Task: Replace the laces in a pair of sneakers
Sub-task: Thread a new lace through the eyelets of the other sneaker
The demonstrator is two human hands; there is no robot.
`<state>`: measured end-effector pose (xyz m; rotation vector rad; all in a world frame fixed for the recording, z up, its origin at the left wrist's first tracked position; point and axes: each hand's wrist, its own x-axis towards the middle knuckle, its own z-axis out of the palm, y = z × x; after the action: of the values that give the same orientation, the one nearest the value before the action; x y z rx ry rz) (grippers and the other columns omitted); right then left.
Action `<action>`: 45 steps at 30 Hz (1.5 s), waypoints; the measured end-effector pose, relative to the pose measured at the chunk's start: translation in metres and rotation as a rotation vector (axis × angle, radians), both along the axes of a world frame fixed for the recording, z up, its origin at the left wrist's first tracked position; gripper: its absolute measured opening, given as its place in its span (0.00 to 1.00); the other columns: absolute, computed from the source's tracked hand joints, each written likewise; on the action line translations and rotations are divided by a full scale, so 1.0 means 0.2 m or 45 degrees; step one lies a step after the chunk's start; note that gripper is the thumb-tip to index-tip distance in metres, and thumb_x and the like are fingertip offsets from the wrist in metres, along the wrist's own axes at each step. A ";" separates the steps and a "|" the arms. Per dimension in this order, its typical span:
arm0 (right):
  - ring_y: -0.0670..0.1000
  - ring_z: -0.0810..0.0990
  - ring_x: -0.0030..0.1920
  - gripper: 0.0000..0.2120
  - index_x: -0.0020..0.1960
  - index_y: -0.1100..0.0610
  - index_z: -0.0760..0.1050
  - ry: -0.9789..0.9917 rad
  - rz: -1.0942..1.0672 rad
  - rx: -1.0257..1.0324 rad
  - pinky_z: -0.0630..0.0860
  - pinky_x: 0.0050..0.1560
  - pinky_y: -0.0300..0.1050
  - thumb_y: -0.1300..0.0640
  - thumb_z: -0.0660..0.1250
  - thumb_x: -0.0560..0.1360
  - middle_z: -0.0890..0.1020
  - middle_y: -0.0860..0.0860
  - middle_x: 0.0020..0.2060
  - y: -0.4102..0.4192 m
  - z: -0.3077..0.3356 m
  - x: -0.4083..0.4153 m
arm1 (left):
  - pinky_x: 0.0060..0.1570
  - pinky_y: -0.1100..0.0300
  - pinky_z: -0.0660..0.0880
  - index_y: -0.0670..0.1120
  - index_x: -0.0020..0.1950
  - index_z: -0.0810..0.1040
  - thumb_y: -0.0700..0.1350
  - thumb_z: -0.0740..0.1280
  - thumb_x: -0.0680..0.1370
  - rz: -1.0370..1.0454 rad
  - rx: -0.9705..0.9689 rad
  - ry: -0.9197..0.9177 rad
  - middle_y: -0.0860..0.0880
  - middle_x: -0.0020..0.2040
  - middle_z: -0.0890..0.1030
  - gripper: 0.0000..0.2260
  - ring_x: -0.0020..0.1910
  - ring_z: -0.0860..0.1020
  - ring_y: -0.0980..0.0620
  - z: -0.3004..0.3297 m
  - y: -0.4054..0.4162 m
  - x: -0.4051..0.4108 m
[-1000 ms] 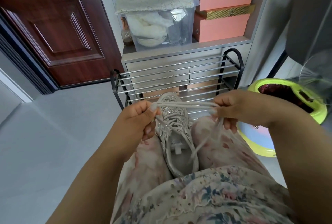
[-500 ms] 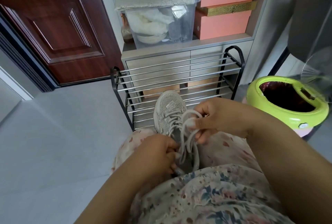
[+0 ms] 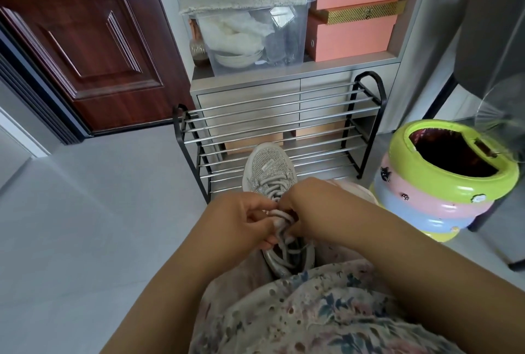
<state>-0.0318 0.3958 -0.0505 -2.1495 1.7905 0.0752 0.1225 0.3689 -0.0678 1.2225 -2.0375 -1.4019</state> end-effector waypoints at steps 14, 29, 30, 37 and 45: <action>0.42 0.79 0.36 0.16 0.49 0.50 0.76 -0.286 -0.289 0.144 0.71 0.33 0.36 0.55 0.77 0.65 0.81 0.44 0.40 -0.02 -0.08 -0.28 | 0.37 0.57 0.70 0.45 0.36 0.72 0.50 0.62 0.78 -0.382 -0.890 -1.116 0.46 0.40 0.80 0.13 0.42 0.79 0.45 -0.15 0.03 -0.14; 0.40 0.76 0.37 0.12 0.58 0.40 0.79 -0.015 0.093 0.183 0.73 0.43 0.37 0.47 0.62 0.77 0.77 0.40 0.35 0.03 -0.03 -0.14 | 0.45 0.56 0.74 0.53 0.49 0.67 0.57 0.63 0.76 -0.121 -1.003 -0.956 0.51 0.46 0.80 0.10 0.47 0.78 0.49 -0.14 0.00 -0.08; 0.43 0.75 0.40 0.13 0.58 0.42 0.78 0.058 0.107 0.213 0.70 0.39 0.36 0.46 0.60 0.78 0.78 0.42 0.38 0.04 -0.02 -0.12 | 0.44 0.56 0.74 0.52 0.48 0.64 0.57 0.64 0.76 -0.085 -0.984 -0.925 0.51 0.45 0.80 0.12 0.45 0.79 0.49 -0.15 0.00 -0.08; 0.49 0.80 0.32 0.12 0.35 0.51 0.72 -0.294 -0.199 -0.061 0.75 0.32 0.42 0.46 0.68 0.73 0.76 0.47 0.30 0.00 -0.02 -0.15 | 0.35 0.57 0.73 0.55 0.48 0.62 0.61 0.69 0.71 0.159 -0.742 -0.641 0.54 0.34 0.76 0.19 0.37 0.77 0.53 -0.15 -0.05 -0.03; 0.49 0.75 0.41 0.16 0.51 0.49 0.68 -0.187 -0.220 -0.249 0.69 0.39 0.44 0.43 0.69 0.70 0.78 0.46 0.40 -0.05 -0.14 -0.10 | 0.39 0.55 0.74 0.50 0.51 0.70 0.57 0.63 0.77 0.113 -0.722 -0.667 0.51 0.39 0.79 0.12 0.40 0.77 0.51 -0.18 -0.06 -0.07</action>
<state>-0.0527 0.3859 -0.0781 -2.0547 1.9567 -0.3042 0.1075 0.3572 -0.1034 1.4763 -2.4332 -0.4116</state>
